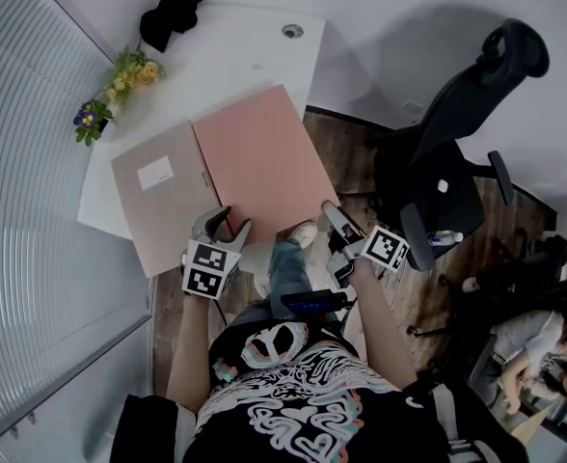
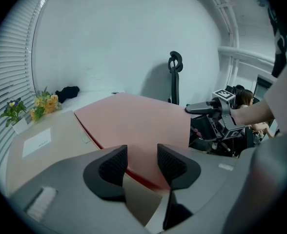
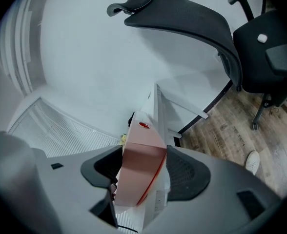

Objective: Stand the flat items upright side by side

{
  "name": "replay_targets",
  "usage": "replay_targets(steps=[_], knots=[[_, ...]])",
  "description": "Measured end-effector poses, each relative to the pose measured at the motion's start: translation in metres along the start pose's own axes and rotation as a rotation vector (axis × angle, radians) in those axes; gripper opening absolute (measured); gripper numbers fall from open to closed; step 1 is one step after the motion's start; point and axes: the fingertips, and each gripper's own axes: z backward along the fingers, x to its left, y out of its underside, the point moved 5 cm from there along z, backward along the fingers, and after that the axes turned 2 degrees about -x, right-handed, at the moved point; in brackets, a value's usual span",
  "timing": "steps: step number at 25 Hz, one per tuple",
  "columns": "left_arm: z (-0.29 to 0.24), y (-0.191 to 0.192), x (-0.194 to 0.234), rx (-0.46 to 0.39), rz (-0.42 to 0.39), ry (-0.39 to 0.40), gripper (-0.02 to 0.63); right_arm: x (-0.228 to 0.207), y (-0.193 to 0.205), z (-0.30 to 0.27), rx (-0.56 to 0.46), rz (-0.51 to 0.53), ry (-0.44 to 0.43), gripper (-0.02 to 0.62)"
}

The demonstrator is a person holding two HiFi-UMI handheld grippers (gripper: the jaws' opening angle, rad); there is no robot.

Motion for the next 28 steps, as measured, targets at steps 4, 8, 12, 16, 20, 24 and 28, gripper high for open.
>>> replay_targets(steps=[4,8,12,16,20,24,28], knots=[[-0.001,0.000,0.001,-0.006,0.001,0.002,0.190,0.011,-0.002,-0.001,-0.020,0.016,-0.028,0.279],[-0.001,0.000,0.000,-0.015,0.004,0.003,0.190,0.022,-0.007,0.000,-0.034,0.060,-0.034,0.278],[-0.002,-0.001,0.000,-0.023,0.009,0.005,0.190,0.035,-0.011,0.003,-0.046,0.114,-0.024,0.276],[-0.001,-0.002,0.001,-0.031,0.012,0.001,0.189,0.048,-0.014,0.005,-0.058,0.170,-0.016,0.275],[0.000,-0.001,0.002,-0.041,0.019,-0.003,0.184,0.058,-0.014,0.007,-0.070,0.207,-0.014,0.272],[0.002,0.000,0.000,-0.057,0.010,0.001,0.173,0.067,-0.013,0.009,-0.083,0.237,-0.015,0.270],[0.003,0.001,-0.004,-0.065,0.025,0.014,0.173,0.076,-0.014,0.012,-0.089,0.276,-0.014,0.268]])
